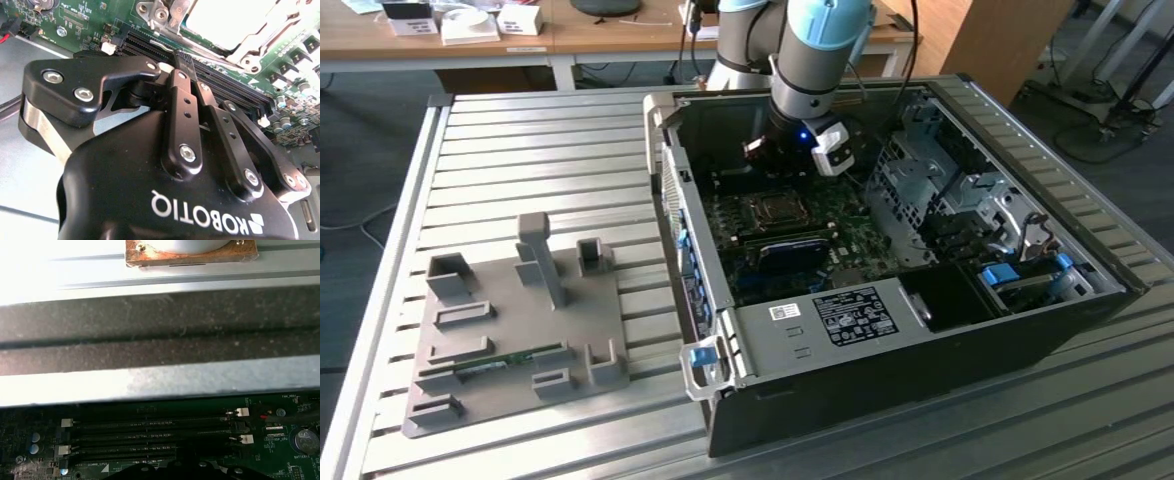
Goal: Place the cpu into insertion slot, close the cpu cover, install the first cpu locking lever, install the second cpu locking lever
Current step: 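Install the first cpu locking lever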
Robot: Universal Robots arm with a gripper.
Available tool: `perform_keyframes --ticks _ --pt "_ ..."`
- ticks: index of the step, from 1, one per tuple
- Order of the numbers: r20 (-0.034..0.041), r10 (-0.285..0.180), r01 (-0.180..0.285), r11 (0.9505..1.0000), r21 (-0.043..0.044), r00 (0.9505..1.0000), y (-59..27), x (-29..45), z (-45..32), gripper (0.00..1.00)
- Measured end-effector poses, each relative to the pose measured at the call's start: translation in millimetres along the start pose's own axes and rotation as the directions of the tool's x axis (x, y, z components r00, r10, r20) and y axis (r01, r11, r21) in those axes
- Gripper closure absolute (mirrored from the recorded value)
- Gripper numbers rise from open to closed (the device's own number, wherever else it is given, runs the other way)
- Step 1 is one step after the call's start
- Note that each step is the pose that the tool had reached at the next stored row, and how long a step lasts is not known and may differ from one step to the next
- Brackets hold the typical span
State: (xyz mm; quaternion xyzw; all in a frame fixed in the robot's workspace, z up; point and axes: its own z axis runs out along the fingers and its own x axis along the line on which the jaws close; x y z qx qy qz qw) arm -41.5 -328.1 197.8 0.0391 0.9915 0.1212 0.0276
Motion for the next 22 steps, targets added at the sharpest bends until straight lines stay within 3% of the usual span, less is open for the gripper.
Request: perform_keyframes --ticks 22 --pt "0.0029 0.012 -0.012 0.9999 0.0002 0.9999 0.0 0.3 0.5 0.89"
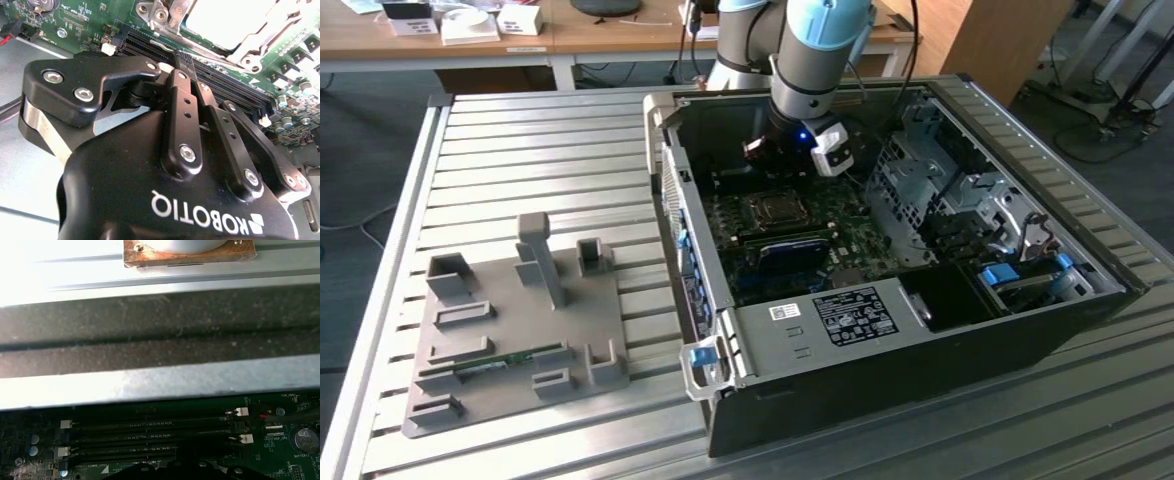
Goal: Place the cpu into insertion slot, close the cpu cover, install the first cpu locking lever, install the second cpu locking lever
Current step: 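Install the first cpu locking lever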
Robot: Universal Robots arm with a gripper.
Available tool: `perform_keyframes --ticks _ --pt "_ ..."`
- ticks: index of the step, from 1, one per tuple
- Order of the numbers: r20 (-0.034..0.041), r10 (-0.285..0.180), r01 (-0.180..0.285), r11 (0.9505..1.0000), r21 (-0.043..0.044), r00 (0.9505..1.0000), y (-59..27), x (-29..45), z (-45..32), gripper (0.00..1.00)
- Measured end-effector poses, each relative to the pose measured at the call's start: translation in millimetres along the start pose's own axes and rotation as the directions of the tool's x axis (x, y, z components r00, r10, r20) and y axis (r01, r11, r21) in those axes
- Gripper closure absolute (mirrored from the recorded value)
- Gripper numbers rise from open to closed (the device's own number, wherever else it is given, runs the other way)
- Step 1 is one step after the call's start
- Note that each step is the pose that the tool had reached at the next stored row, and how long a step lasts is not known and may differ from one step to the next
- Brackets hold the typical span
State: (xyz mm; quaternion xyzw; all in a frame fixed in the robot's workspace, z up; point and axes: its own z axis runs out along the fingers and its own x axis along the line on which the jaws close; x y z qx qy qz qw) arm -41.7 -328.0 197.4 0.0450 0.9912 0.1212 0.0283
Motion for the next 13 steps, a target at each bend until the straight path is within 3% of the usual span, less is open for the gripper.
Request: perform_keyframes --ticks 13 --pt "0.0057 0.018 -0.018 0.9998 0.0007 0.9998 -1.6 -0.1 1.1 0.89"
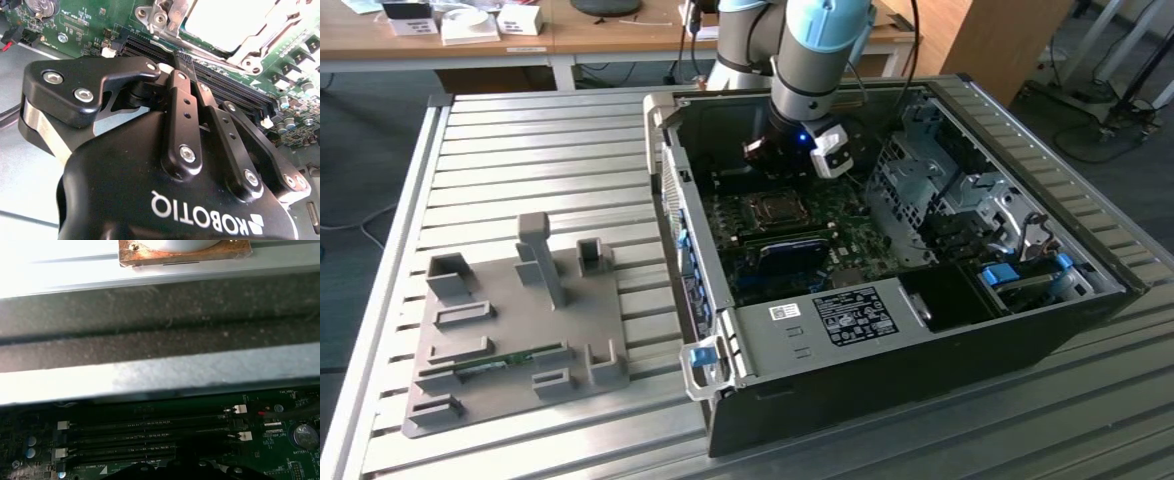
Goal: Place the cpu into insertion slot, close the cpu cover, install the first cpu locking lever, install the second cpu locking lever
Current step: 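Install the first cpu locking lever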
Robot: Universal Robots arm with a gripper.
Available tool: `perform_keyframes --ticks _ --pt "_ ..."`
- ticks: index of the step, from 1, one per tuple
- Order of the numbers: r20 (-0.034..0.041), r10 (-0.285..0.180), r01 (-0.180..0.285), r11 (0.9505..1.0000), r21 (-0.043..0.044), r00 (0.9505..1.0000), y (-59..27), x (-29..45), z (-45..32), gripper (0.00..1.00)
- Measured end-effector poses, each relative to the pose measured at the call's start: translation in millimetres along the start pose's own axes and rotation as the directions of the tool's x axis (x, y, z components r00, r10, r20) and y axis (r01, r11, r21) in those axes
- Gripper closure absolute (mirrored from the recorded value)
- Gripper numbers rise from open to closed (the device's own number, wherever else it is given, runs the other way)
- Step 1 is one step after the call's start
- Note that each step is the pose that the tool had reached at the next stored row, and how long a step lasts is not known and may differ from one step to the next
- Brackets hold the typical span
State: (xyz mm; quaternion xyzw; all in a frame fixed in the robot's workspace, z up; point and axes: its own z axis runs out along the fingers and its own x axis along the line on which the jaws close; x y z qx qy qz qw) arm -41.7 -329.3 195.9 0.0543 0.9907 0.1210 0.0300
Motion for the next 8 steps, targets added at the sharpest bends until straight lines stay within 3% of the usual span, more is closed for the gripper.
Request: perform_keyframes --ticks 8 --pt "0.0039 0.008 -0.008 1.0 0.0012 1.0 -0.5 0.0 0.1 0.89"
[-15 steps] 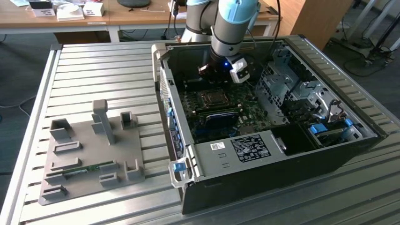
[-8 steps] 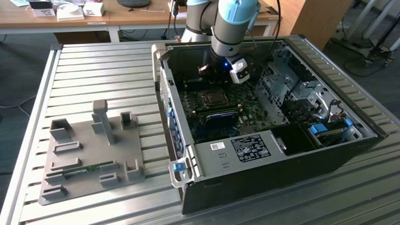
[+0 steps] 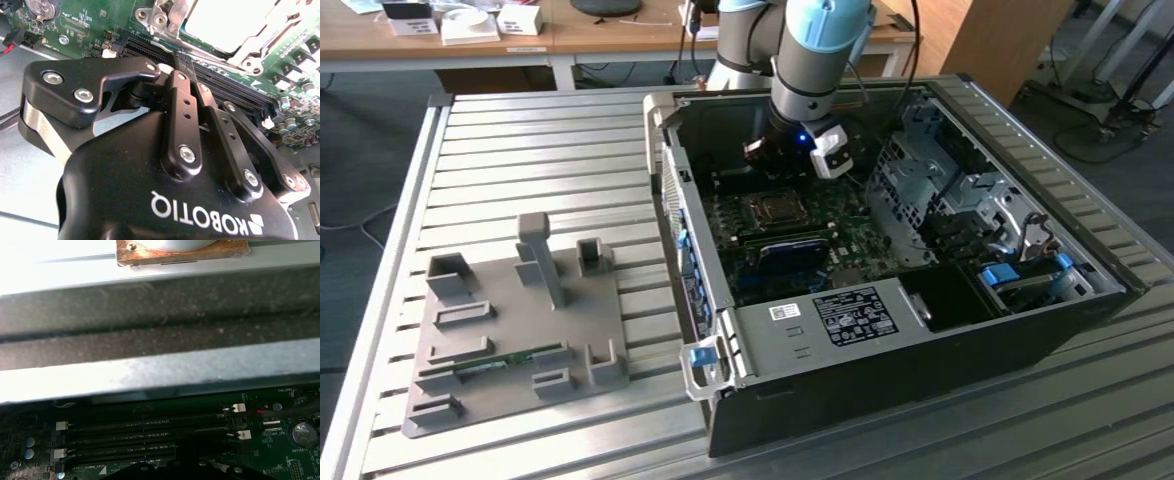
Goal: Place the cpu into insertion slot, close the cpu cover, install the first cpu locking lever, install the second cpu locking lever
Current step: 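Install the first cpu locking lever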
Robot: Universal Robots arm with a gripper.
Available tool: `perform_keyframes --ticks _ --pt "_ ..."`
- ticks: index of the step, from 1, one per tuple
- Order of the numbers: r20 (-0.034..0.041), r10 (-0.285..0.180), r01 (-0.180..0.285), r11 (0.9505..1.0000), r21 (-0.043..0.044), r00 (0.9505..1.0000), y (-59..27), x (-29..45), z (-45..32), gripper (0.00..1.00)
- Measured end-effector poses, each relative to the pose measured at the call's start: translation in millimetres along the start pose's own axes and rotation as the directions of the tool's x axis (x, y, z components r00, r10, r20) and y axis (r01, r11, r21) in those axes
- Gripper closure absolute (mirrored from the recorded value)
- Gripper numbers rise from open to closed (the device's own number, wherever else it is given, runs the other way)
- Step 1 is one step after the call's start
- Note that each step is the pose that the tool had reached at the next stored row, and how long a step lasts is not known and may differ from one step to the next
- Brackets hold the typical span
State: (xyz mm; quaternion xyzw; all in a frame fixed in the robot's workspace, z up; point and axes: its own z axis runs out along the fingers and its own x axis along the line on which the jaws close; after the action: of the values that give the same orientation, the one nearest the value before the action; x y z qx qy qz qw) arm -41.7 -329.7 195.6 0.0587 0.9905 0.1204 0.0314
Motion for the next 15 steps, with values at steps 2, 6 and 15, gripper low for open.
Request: perform_keyframes --ticks 2,6,15 --pt "0.0006 0.002 -0.002 1.0 0.0003 1.0 0.0 0.0 0.0 0.89" --pt "0.0024 0.009 -0.009 1.0 0.0005 1.0 0.1 0.1 -0.3 0.89" --pt "0.012 0.05 -0.05 0.9987 -0.0009 0.9987 0.1 0.3 -0.4 0.89"
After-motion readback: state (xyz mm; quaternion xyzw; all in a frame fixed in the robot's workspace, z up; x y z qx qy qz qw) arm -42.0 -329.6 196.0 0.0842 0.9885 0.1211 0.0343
